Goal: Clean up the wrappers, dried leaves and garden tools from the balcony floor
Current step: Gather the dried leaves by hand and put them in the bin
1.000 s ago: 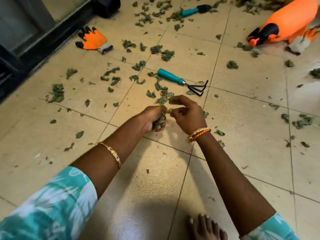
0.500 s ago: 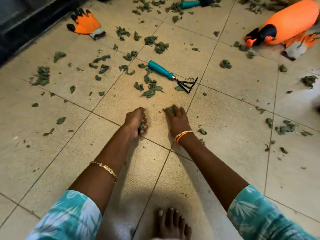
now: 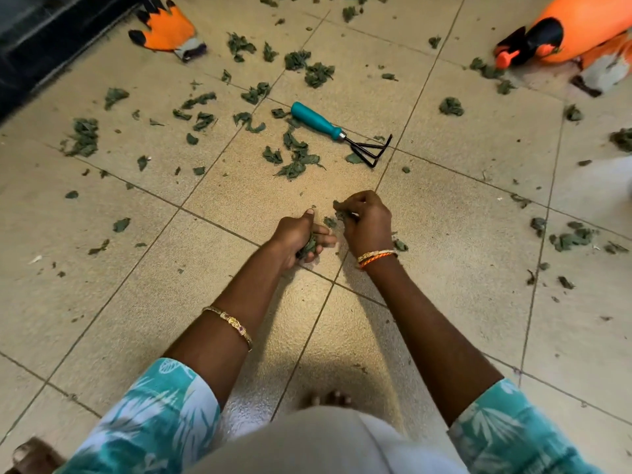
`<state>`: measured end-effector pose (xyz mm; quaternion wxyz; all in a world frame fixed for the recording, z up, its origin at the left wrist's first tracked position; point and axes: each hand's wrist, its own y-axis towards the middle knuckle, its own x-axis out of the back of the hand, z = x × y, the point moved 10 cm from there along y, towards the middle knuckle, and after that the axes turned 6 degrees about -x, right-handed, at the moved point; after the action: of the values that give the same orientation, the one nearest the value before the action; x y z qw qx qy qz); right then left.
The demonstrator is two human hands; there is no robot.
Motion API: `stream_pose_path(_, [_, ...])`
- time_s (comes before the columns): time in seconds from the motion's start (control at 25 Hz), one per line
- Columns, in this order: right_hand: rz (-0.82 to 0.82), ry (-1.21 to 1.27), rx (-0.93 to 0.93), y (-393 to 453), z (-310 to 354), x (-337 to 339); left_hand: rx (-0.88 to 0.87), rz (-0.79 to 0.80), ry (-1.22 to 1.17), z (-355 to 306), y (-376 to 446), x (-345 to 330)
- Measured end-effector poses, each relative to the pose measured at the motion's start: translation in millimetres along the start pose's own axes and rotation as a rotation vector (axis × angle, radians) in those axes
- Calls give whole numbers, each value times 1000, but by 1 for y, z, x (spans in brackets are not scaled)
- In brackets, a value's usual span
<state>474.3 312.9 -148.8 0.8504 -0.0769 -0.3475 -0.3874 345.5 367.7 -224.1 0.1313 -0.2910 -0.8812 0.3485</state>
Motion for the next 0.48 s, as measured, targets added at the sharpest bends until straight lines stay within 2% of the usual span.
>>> stream_pose_path(0.08, [11, -37, 1, -5, -2, -10, -50, -46, 30, -3, -1, 3])
stream_pose_path(0.24, [5, -309, 26, -9, -3, -35, -76, -84, -44, 4, 1, 26])
stream_pose_path(0.36, [82, -329, -9, -21, 0, -50, -48, -50, -72, 9, 0, 37])
stream_pose_path(0.48, [63, -315, -6, -25, 2, -49, -49, -4, -105, 3, -2, 37])
